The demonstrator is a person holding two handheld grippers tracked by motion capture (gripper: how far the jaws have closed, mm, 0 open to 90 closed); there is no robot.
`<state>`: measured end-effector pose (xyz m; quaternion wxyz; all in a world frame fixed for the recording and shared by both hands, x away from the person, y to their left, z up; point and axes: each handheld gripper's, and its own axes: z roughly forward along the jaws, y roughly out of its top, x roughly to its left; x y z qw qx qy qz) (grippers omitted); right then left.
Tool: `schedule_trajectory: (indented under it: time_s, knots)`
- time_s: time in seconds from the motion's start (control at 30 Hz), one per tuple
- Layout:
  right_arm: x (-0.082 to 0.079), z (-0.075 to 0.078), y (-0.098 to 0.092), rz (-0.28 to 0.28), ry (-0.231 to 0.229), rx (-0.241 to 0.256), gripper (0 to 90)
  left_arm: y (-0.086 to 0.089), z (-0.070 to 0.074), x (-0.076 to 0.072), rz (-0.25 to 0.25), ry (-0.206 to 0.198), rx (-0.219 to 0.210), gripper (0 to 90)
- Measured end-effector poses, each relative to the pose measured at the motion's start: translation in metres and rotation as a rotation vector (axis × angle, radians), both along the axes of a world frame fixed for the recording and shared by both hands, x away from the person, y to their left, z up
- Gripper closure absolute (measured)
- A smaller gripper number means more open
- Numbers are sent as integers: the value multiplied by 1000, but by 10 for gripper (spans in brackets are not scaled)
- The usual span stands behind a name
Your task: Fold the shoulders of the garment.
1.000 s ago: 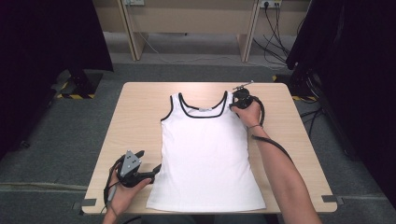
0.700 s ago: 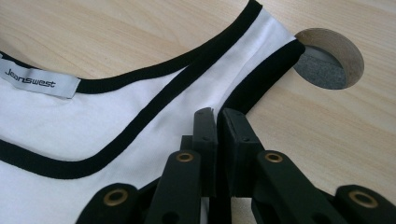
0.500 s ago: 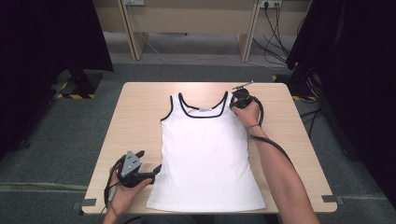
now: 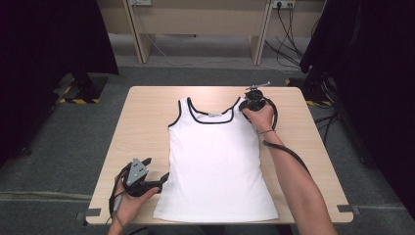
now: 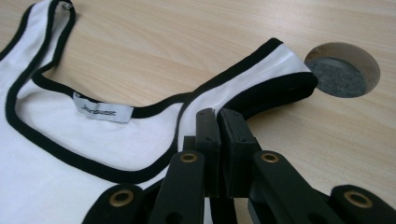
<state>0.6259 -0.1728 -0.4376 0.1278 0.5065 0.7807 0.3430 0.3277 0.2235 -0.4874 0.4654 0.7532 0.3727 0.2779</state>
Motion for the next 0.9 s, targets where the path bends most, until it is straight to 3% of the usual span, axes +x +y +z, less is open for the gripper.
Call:
schedule_trajectory:
  time_s: [0.37,0.9]
  knots:
    - [-12,15,-1,19,-49,7,866,0,0,0,-1,0,3,153]
    - [-33,13,3,52,-101,-28,864,0,0,0,0,-3,2,153]
